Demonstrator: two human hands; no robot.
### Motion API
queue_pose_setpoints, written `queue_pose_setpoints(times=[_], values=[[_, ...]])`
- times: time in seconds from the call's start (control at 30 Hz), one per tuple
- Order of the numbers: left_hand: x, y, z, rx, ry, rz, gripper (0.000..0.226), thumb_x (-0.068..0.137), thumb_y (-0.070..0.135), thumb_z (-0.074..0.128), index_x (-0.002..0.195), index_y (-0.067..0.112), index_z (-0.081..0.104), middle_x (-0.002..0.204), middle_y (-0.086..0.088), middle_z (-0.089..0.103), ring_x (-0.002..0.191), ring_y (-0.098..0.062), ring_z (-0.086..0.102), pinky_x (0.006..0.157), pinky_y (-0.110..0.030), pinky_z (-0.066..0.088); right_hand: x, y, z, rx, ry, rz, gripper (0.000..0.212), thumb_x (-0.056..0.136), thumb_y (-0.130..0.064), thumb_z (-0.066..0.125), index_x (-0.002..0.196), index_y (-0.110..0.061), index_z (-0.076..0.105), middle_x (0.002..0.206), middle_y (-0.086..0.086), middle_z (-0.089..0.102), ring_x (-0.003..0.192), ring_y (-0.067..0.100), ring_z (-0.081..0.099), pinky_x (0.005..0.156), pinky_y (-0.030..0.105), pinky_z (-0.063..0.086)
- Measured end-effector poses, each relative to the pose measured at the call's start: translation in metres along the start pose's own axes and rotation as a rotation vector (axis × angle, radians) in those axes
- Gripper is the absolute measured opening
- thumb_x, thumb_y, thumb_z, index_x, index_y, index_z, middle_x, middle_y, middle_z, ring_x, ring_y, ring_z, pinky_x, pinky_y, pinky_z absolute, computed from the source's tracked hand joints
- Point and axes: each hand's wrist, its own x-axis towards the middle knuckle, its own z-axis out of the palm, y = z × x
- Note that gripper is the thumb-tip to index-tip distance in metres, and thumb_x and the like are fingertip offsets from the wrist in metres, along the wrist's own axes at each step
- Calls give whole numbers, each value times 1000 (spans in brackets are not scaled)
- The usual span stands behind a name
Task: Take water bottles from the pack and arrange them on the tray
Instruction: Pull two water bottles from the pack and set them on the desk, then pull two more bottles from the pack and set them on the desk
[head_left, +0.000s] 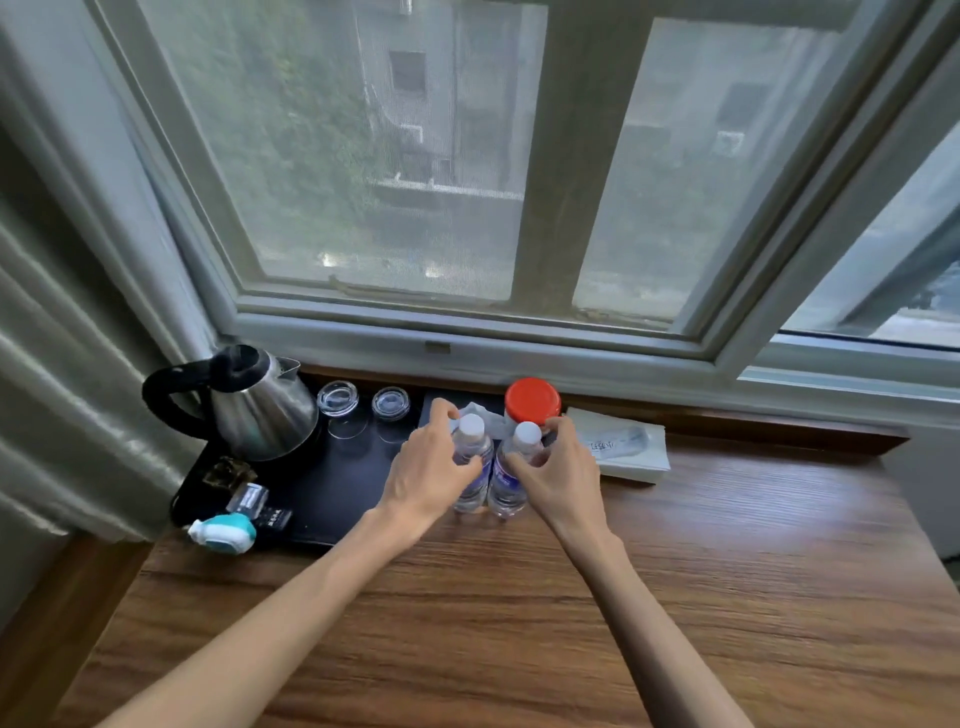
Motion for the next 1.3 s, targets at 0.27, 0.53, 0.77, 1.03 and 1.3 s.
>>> queue_pose_setpoints(times=[0.27, 0.53, 0.77, 1.03, 1.3], values=[[-38, 82, 34, 65, -68, 157, 35, 79, 33, 73, 106, 22, 53, 59, 8, 52, 64, -16, 59, 62, -35, 49, -43, 70, -85, 19, 6, 86, 52, 78, -38, 70, 125, -23, 54, 86, -8, 71, 95, 18, 68, 85, 38, 55], [-71, 181, 138, 175, -361, 321, 43, 75, 40, 71, 113, 24, 61, 94, 6, 64, 94, -19, 64, 82, -35, 54, -105, 194, -194, 4, 23, 253, 58, 83, -36, 71, 134, -15, 53, 123, 3, 64, 115, 18, 60, 89, 27, 48], [-105, 252, 223, 257, -618, 530, 64, 80, 41, 69, 137, 19, 52, 131, -2, 61, 120, -17, 58, 100, -38, 50, -169, 273, -256, 35, 122, 422, 70, 87, -35, 72, 146, -10, 44, 142, 7, 54, 132, 21, 50, 107, 33, 44], [-141, 345, 313, 365, -813, 790, 71, 87, 43, 65, 149, 22, 37, 148, -3, 49, 135, -19, 46, 111, -39, 41, -222, 358, -315, 108, 254, 649, 76, 85, -34, 74, 150, -15, 39, 150, 6, 48, 139, 21, 43, 113, 33, 36], [-155, 435, 405, 418, -934, 888, 70, 88, 41, 66, 148, 19, 39, 150, -4, 47, 137, -21, 45, 111, -35, 38, -232, 447, -374, 166, 332, 831, 73, 81, -37, 76, 146, -22, 44, 142, 3, 56, 125, 23, 58, 105, 35, 46]])
